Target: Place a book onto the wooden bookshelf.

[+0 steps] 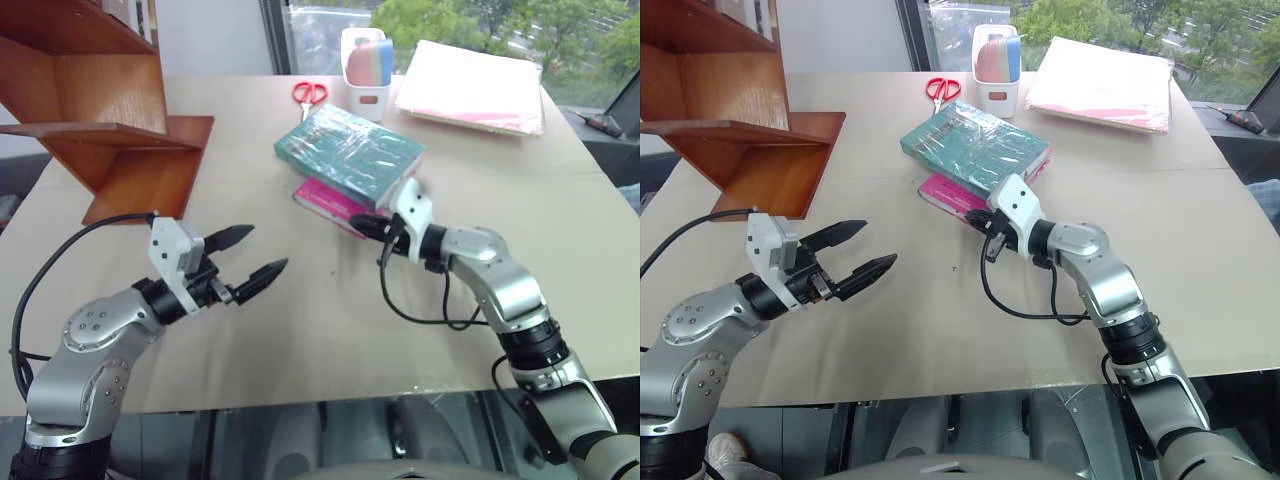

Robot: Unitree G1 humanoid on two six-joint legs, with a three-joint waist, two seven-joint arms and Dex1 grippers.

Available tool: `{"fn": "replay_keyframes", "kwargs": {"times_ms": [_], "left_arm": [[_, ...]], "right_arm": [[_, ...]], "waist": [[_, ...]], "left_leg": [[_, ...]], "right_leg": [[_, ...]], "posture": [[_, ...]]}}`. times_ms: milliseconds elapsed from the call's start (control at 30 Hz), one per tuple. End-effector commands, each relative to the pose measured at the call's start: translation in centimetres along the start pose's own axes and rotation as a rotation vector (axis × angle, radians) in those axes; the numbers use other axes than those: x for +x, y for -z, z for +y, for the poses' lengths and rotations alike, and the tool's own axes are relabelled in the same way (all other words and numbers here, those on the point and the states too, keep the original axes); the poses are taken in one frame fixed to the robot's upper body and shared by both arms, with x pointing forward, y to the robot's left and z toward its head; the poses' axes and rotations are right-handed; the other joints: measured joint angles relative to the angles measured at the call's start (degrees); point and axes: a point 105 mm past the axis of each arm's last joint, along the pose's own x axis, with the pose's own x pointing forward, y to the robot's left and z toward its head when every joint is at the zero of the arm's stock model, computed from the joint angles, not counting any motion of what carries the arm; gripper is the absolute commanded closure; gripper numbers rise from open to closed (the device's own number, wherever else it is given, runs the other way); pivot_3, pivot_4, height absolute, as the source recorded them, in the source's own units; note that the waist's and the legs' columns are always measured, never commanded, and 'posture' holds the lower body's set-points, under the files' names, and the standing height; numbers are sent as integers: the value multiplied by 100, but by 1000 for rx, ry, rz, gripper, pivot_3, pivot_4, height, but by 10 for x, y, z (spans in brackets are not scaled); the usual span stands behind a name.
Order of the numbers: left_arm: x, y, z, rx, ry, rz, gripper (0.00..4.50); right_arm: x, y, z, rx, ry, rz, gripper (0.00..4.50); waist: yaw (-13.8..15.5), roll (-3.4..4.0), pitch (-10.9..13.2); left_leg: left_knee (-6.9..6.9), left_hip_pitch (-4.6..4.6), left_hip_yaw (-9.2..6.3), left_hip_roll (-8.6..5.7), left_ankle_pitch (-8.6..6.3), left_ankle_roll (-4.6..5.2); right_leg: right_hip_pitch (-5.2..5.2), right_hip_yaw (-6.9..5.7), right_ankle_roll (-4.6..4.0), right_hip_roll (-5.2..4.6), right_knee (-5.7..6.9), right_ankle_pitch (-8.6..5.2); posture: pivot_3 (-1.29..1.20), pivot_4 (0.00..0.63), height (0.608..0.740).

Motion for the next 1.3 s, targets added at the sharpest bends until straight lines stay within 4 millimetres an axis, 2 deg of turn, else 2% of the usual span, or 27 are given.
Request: {"fn": "replay_keyframes", "kwargs": {"times_ms": [33, 100, 200, 267, 333, 467, 533, 700, 867, 967, 1100, 1200, 1300], "left_arm": [[0, -8, 0, 36, -8, -31, 0], [3, -8, 0, 34, -8, -34, 0], [6, -6, 0, 37, -6, -30, 0], [8, -6, 0, 32, -8, -32, 0], [8, -5, 0, 30, -13, -31, 0], [5, -3, -3, 21, -43, -35, 0], [4, -2, -4, 16, -58, -36, 0], [1, 2, -5, -23, -84, -44, 0], [6, 6, -4, -53, -86, -54, 0], [7, 5, -3, -58, -81, -59, 0], [6, 6, -3, -68, -84, -66, 0], [6, 7, -4, -78, -88, -73, 0], [6, 7, -5, -78, -88, -73, 0]], "right_arm": [[5, -36, -40, -105, 161, -45, 4476], [17, -44, -67, -137, 266, -29, 4476], [44, -41, -105, -184, 379, 58, 4476], [56, -36, -120, -184, 427, 99, 4476], [68, -24, -126, -246, 459, 193, 4476], [77, 25, -106, -280, 334, 393, 4476], [79, 41, -91, -271, 224, 439, 4476], [86, 58, -53, -85, -14, 429, 4476], [91, 64, -34, 18, -76, 399, 4476], [94, 52, -38, 39, -42, 317, 4476], [96, 3, -55, 89, 5, 110, 4476], [88, -39, -83, 84, 129, -41, 4476], [74, -53, -116, 29, 326, -49, 4476]], "waist": [[-25, 2, 2], [-45, 2, 1], [-63, 2, 1], [-58, 1, 1], [-35, -1, 0], [-29, 0, 1], [-39, -7, -6], [-52, -7, -14], [-64, -11, -22], [-66, -14, -34], [-66, -11, -30], [-47, -8, -20], [-26, -5, -18]], "left_leg": [[1, 0, 0, 0, 0, 0], [3, 5, 0, 1, 1, -1], [2, 8, -5, 2, 1, -1], [1, 8, -3, 2, 1, -1], [-4, 4, -1, 0, 0, -2], [-27, -8, 0, -6, 0, -2], [-35, -8, 3, -6, -1, -3], [-35, 26, 2, -3, -1, -3], [-37, 124, 2, -1, -2, -4], [-36, 129, 1, -1, -2, -4], [-36, 118, 0, -1, -1, -4], [-36, 82, 0, -1, -1, -4], [-36, 34, 0, -1, -1, -4]], "right_leg": [[0, 0, 0, 0, 1, 0], [-2, 5, 0, 5, 5, 1], [-2, 5, -2, 10, 6, 1], [-3, 5, -3, 10, 5, 1], [-2, 5, -4, 6, -1, 2], [-8, 2, -4, -4, -30, 1], [-8, 5, -4, -7, -37, 1], [7, 4, -6, -2, -4, 0], [92, 5, -15, 0, -2, -8], [93, 7, -17, 0, -1, -9], [89, 8, -17, 1, -1, -8], [56, 7, -15, 2, 0, -6], [10, 7, -15, 1, 1, -5]], "posture": [[0, 150, 740], [0, 150, 740], [0, 150, 740], [0, 150, 740], [0, 150, 740], [0, 150, 740], [0, 150, 740], [0, 150, 740], [0, 150, 740], [0, 150, 740], [0, 150, 740], [0, 150, 740], [0, 150, 740]]}}
